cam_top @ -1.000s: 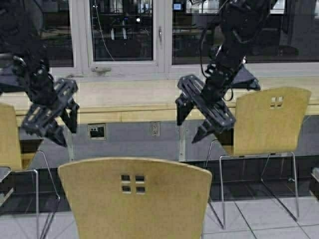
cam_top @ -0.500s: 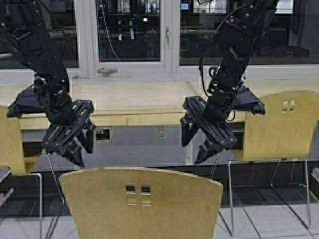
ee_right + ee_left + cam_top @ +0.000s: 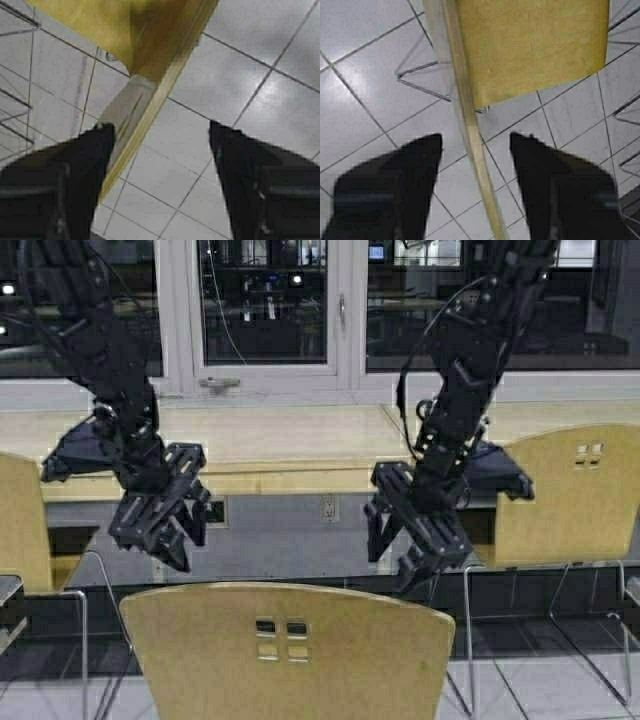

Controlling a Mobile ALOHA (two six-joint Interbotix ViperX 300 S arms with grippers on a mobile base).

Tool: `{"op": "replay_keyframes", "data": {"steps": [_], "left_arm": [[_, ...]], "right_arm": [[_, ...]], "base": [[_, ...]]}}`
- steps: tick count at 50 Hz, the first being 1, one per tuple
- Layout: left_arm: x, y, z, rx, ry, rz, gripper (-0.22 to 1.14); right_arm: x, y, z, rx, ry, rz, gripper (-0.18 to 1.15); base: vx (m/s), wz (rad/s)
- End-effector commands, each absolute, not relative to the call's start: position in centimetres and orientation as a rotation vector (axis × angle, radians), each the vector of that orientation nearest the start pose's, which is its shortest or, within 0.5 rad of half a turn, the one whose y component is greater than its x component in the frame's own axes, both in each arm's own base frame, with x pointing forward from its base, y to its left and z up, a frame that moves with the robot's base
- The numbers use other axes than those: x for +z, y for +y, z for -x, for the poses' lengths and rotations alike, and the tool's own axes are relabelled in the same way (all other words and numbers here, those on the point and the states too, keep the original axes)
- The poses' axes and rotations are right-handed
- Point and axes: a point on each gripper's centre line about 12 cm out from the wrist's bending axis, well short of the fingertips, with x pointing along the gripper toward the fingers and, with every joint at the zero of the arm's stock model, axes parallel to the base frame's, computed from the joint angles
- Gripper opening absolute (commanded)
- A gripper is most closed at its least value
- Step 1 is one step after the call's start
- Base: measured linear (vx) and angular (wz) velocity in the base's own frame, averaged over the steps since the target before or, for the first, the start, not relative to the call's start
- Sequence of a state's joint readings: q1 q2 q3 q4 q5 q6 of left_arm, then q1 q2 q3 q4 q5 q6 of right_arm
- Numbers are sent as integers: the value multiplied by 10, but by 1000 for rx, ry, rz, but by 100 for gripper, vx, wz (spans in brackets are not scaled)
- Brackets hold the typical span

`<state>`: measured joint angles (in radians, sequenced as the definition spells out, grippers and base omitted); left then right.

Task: Push the chairs under the table

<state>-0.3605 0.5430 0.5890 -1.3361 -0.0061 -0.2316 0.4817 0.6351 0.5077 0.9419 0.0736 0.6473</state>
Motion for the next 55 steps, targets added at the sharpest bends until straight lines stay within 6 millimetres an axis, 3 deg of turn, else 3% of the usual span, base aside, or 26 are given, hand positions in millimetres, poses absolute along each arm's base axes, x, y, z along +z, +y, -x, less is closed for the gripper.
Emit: {"op": "replay_keyframes", "data": {"steps": [1,26,35,46,55], "left_arm": [[-26,-143,-377,577,1066,1193,82],[-72,-149,-406,587,1106,1202,82],[-81,-150,-404,584,1153,1210,82],[-59,-148,-415,548,1114,1233,82],[-3,-140,-439,460,1014,1275,82]], "right_arm": [[-49,199,-358,-527,1232,-1151,92],[-96,201,-375,-608,1245,-1203,92],[-107,197,-380,-614,1246,-1194,92],[-110,195,-378,-607,1254,-1173,92],[-100,197,-381,-586,1253,-1178,92]], "base": [[0,0],[0,0],[-1,0],[1,-1],[0,0]]}}
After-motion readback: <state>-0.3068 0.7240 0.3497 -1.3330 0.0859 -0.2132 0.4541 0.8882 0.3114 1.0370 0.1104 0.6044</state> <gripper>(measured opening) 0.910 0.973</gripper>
